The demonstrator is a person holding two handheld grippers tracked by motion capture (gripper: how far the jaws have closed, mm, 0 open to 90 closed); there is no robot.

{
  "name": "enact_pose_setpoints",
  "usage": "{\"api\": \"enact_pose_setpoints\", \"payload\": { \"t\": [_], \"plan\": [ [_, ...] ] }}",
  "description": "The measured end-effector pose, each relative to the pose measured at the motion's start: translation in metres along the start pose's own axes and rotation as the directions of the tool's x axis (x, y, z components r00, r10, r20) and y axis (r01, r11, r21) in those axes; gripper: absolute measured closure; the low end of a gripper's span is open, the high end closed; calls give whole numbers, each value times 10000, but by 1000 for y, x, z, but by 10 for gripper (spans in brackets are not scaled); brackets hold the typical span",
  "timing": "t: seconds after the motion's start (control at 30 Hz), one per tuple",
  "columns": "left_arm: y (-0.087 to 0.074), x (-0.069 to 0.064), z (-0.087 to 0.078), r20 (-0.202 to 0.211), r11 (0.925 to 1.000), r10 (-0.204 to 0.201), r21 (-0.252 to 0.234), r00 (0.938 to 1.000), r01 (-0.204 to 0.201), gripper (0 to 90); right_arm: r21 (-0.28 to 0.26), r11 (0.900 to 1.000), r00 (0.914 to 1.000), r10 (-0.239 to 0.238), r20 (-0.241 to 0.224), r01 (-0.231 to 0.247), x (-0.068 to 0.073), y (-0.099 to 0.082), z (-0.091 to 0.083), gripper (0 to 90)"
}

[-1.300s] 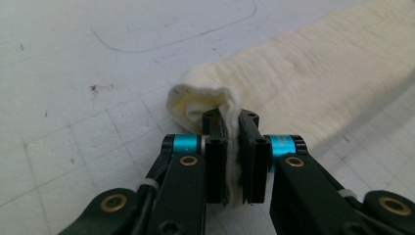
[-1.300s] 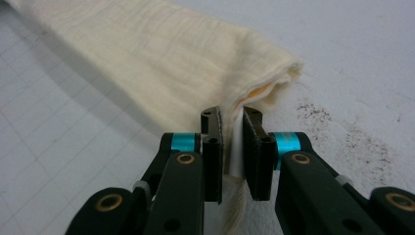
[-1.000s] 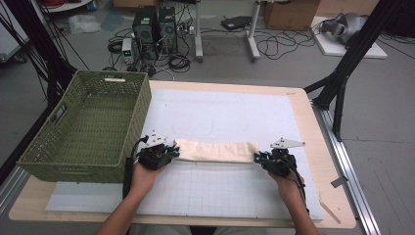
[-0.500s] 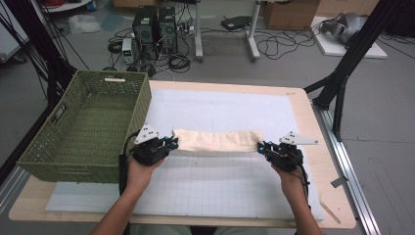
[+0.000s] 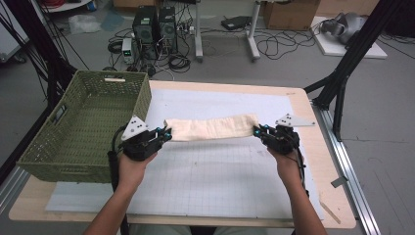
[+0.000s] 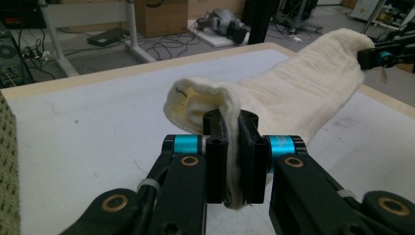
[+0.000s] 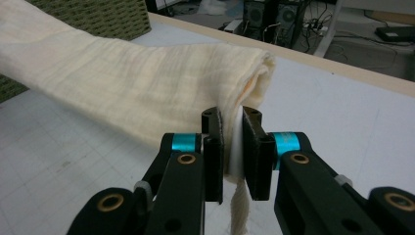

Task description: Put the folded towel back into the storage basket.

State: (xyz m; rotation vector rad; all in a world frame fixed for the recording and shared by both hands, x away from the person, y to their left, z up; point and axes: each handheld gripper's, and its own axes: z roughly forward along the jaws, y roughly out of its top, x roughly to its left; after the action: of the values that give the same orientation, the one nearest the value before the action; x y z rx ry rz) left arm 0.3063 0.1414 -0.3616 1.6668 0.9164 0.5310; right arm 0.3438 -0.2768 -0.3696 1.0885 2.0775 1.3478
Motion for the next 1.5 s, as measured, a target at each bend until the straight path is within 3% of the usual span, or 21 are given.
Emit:
{"api": "enact_pose_setpoints", "payload": {
  "t": [0.33, 0.47, 0.77, 1.13, 1.5],
  "plan": [
    [11, 7, -19, -399, 9996, -40, -263, 9992, 30, 830, -82, 9996, 9994, -277, -228, 275, 4, 25, 20, 810],
    [13, 6, -26, -391, 9988, -231, -437, 9990, 214, 830, -140, 9993, 9989, -359, -300, 355, 7, 35, 26, 811],
    [20, 9, -45, -913, 9974, -210, -712, 9956, 145, 830, -357, 9975, 9967, -629, -505, 612, 13, 59, 37, 811],
    [21, 25, -76, -1768, 9937, -485, -1083, 9831, 295, 830, -519, 9940, 9901, -1011, -975, 964, 36, 91, 72, 811],
    [17, 39, -102, -2384, 9920, -658, -1204, 9689, 378, 829, -502, 9905, 9807, -1337, -1424, 1278, 60, 109, 104, 810]
  ]
}}
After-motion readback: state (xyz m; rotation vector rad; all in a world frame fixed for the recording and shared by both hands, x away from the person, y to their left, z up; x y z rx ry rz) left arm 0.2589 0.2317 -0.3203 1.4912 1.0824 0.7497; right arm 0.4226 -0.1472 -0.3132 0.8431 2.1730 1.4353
